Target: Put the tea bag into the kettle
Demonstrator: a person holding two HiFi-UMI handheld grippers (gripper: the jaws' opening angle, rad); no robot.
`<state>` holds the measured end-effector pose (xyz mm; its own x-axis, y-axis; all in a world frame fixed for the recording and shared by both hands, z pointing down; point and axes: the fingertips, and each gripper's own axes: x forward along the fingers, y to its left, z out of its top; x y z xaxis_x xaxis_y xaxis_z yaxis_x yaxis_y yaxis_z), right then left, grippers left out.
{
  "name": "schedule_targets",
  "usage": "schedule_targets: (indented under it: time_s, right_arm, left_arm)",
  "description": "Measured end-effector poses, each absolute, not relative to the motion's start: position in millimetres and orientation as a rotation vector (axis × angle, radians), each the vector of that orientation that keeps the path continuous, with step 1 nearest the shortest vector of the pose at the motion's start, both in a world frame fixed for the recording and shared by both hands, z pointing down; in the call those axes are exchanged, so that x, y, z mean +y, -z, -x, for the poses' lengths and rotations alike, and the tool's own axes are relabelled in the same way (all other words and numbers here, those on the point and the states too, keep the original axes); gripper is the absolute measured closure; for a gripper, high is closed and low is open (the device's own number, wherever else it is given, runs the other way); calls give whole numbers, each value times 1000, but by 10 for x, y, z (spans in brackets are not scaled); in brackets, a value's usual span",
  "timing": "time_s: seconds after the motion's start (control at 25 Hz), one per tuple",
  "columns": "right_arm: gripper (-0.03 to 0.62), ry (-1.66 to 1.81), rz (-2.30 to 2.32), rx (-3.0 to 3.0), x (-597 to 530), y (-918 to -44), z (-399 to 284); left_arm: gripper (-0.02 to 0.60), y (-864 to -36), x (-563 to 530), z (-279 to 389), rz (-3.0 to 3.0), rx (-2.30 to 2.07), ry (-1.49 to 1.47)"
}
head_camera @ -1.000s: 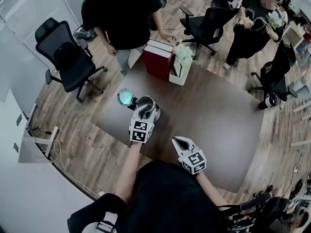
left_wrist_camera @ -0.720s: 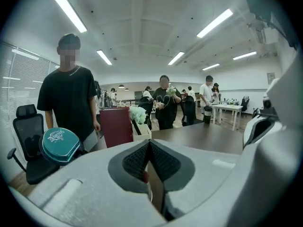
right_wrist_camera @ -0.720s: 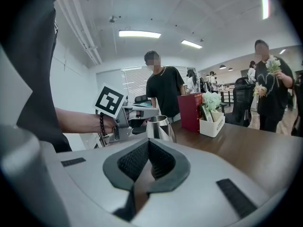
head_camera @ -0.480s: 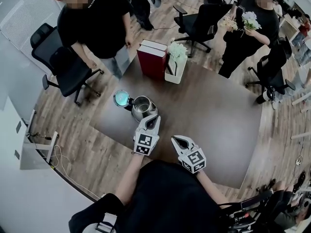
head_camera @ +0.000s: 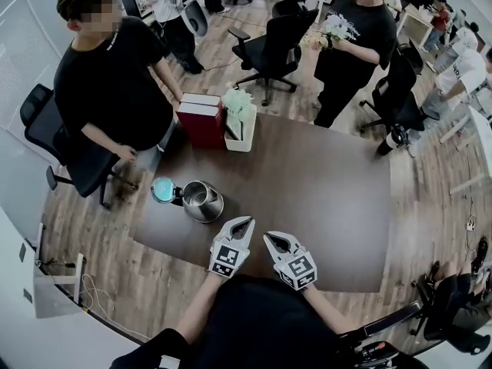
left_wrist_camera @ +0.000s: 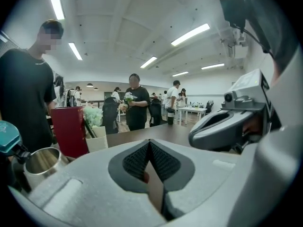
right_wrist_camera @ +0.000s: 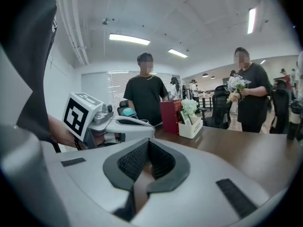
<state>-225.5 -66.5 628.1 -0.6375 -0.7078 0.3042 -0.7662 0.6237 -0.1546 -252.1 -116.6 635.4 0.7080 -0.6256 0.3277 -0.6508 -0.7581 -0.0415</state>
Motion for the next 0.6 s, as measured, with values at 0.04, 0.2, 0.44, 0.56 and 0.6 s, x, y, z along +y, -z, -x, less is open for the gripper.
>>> schedule_targets:
  time_s: [0.04,0.2,0.44,0.56,0.6]
  right_arm:
    - [588,-403,-1251,-2617,-644,-6285,2176]
    - [588,-400,-1414,-2546,-494,-6300,1873]
    - [589,-367,-1643,-2454,-361,-6214,1338]
    - [589,-376,-1727,-2404,-351,-6148,1115]
    - [589,-379,-1749,-2390,-340,-6143,1048]
  left_arm:
    - [577,-6350,-1107,2429,-2853,-1021,-492]
    - [577,-6292,-866,2161,-2930,-895,-428]
    - [575,-6142,-725,1789,-3030,-776,-352]
    - [577,-6073,-686,1605,-3059,-687,-335]
    - [575,-6068,-661,1548,-3067,-664,-333]
